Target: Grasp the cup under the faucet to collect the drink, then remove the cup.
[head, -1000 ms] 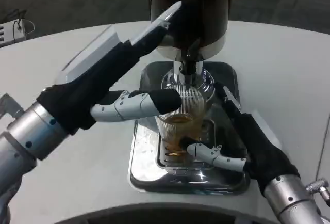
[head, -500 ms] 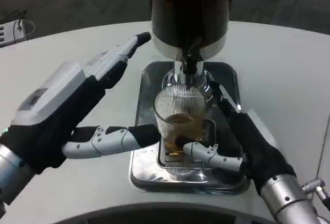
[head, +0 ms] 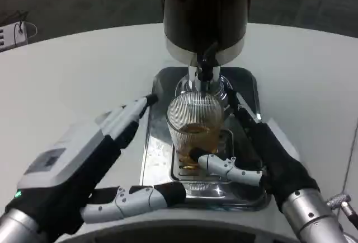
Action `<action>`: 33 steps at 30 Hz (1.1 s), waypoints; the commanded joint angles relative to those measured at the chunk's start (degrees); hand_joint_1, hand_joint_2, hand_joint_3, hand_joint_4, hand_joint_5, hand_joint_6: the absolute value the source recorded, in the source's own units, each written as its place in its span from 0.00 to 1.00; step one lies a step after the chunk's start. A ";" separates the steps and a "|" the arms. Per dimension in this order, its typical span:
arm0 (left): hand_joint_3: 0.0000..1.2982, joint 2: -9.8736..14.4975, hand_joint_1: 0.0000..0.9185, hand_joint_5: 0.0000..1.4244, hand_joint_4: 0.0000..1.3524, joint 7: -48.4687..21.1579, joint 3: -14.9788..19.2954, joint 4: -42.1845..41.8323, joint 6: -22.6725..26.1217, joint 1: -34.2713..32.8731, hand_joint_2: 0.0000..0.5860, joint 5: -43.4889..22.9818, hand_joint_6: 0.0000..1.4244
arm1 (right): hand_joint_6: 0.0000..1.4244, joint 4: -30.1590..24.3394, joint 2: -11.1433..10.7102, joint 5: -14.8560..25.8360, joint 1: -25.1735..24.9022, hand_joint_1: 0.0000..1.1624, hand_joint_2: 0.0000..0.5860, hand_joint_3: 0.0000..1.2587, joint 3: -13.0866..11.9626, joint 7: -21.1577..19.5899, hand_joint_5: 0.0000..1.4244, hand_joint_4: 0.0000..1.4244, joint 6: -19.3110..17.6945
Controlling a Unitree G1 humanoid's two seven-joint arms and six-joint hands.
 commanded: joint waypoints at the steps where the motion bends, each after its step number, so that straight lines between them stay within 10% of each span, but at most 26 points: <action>1: 0.00 -0.75 0.00 0.00 0.00 -0.64 -1.15 -3.30 1.77 4.32 0.04 0.96 0.00 | 0.00 1.55 0.22 0.88 -0.53 0.65 0.39 0.00 -0.24 -0.19 0.00 0.00 -2.03; 33: 0.00 0.78 0.00 0.00 0.00 -4.15 2.27 -9.93 8.18 12.60 0.05 -0.05 0.00 | 0.00 15.82 6.89 0.64 -8.12 0.67 0.35 0.00 1.86 -7.59 0.00 0.00 -9.89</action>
